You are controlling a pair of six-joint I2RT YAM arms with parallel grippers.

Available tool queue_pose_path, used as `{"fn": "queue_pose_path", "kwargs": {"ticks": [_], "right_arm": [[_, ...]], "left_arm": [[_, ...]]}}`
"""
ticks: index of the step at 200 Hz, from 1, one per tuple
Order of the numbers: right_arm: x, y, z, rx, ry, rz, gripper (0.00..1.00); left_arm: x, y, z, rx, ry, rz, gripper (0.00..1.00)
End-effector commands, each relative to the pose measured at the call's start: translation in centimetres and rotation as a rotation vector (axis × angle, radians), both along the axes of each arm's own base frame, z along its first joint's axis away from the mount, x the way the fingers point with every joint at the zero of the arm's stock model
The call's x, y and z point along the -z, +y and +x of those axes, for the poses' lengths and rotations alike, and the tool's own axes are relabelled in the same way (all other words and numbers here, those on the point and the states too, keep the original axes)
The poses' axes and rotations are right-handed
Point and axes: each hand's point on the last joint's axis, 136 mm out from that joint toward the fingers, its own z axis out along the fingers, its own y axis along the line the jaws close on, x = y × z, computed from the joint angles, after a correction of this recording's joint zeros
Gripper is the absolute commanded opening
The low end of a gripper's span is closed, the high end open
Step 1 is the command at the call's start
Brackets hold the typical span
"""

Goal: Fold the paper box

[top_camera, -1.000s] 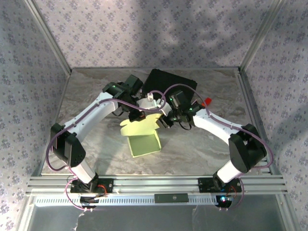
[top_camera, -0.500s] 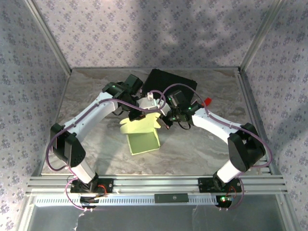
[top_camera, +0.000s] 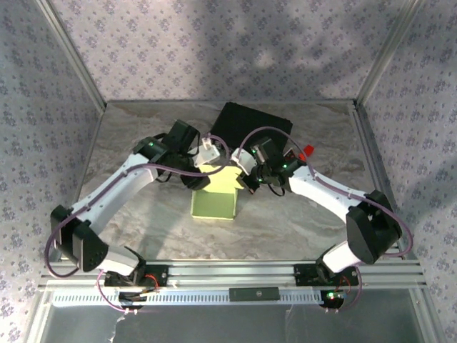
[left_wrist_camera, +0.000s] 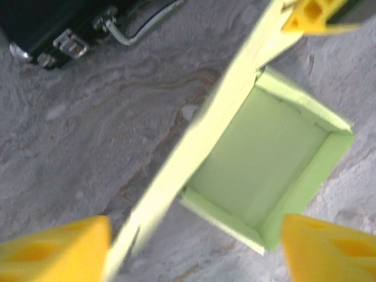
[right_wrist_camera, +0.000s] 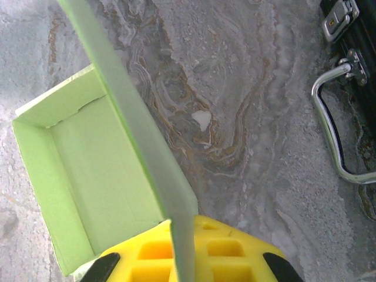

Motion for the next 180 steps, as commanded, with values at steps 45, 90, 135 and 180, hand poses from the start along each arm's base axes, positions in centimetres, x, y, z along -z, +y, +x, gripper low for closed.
{"fn": "queue_pose_path", "kwargs": {"ticks": [45,90,135,180], "right_arm": [[1.0,-0.5,0.4,-0.037,0.05,-0.045,0.0],[0.9,-0.6,0.6,-0.042,0.064,-0.035,0.0],[0.7,-0.3,0.6,-0.061,0.076,-0.025,0.0],[1.0,-0.2,0.6,-0.06,0.074,-0.035,0.0]], "left_arm": [[1.2,1.8,-0.6,0.026,0.08,-0.118,0.97],[0.4,5.2,4.7,-0.094,-0.043,-0.078,0.92],[3.2,4.4,5.4,-0.075,0.047,-0.078,0.83],[4.3,3.1,6.3,-0.073,0.132,-0.086,0.5]]}}
